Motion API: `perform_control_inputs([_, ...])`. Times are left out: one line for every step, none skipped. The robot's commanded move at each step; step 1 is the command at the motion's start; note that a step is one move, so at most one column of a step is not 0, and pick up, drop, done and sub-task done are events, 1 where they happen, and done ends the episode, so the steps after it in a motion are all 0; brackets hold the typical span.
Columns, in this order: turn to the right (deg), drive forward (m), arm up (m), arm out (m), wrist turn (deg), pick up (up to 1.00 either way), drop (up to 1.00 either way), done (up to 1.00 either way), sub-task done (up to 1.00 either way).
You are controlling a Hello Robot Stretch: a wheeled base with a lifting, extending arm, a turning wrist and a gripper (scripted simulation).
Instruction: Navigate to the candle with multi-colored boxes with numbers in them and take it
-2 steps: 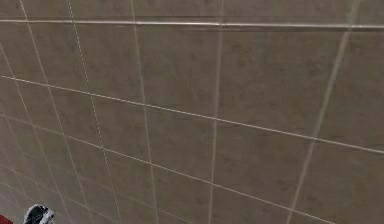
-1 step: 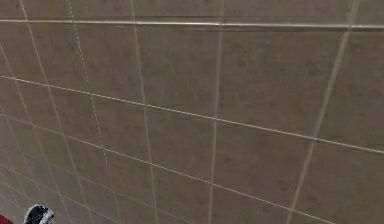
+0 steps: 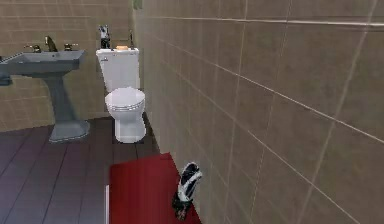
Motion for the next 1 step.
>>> perform_control_inputs([-45.0, 0.0, 0.0, 0.0, 0.0, 0.0, 0.0, 0.0, 0.0])
